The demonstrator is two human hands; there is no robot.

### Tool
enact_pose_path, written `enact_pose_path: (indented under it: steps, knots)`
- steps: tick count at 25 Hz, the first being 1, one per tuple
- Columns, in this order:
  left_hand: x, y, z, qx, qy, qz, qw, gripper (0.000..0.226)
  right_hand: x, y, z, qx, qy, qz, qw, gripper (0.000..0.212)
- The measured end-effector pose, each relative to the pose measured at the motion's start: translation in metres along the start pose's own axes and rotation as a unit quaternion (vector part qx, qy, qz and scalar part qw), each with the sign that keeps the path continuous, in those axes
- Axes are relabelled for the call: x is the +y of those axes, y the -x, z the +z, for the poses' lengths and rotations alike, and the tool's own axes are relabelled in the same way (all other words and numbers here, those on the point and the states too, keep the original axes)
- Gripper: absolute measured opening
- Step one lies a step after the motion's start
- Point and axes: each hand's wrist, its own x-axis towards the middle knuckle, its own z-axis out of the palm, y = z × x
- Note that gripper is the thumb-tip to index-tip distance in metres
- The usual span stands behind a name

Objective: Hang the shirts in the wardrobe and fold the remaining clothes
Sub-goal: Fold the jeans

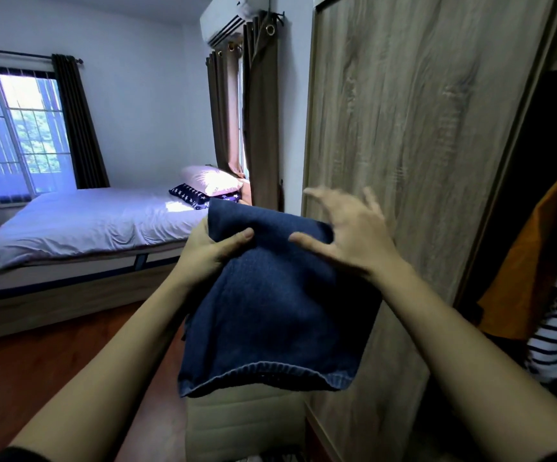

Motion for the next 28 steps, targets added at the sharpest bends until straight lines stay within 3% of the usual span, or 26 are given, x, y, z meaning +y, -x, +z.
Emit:
enact_pose_path:
  steps: [2,3,6,9,11,13,14,15,16,18,19,25,28]
  knots:
    - [-0.003,0.002,0.003,-0.028,0.012,0.002,1.000,0.022,-0.011,-0.010,-0.008,-0.150,0.011,-0.028,0.988,0.076]
    - [-0.006,0.002,0.002,-0.037,0.015,0.002,0.999,0.024,-0.012,-0.010,-0.007,-0.182,0.004,-0.028,0.983,0.068]
    - [-0.010,-0.002,-0.007,-0.075,-0.014,-0.017,0.997,0.032,-0.014,-0.009,0.000,-0.140,-0.026,-0.026,0.989,0.056]
    - [-0.012,-0.014,-0.019,-0.071,-0.088,-0.012,0.994,0.067,-0.021,-0.018,0.000,-0.094,-0.031,-0.018,0.995,0.054]
    - [-0.023,-0.011,-0.022,0.065,-0.196,0.003,0.979,0.085,-0.026,-0.027,-0.006,-0.084,-0.007,-0.022,0.996,0.052]
    - [-0.050,0.016,-0.015,0.290,-0.338,0.061,0.893,0.079,-0.030,-0.035,-0.010,-0.065,0.028,-0.023,0.997,0.054]
    - [-0.065,0.040,0.001,0.362,-0.347,0.093,0.860,0.069,-0.030,-0.038,-0.010,-0.054,0.045,-0.018,0.997,0.055]
    - [-0.080,0.064,0.023,0.380,-0.323,0.107,0.860,0.060,-0.030,-0.040,-0.011,-0.042,0.055,-0.008,0.998,0.056]
    - [-0.093,0.083,0.047,0.358,-0.286,0.089,0.885,0.058,-0.032,-0.042,-0.011,-0.034,0.058,0.004,0.998,0.056]
    - [-0.109,0.092,0.081,0.263,-0.183,-0.017,0.947,0.065,-0.037,-0.041,-0.007,-0.012,0.048,0.020,0.999,0.057]
    - [-0.113,0.084,0.090,0.242,-0.145,-0.076,0.956,0.065,-0.040,-0.040,-0.005,-0.006,0.040,0.030,0.999,0.057]
    - [-0.118,0.037,0.080,0.345,0.050,-0.223,0.910,0.070,-0.036,-0.034,-0.003,0.019,-0.105,0.135,0.985,0.052]
    - [-0.142,0.034,0.066,0.277,0.279,-0.245,0.886,0.095,-0.017,-0.027,-0.003,0.033,-0.161,0.176,0.971,0.047]
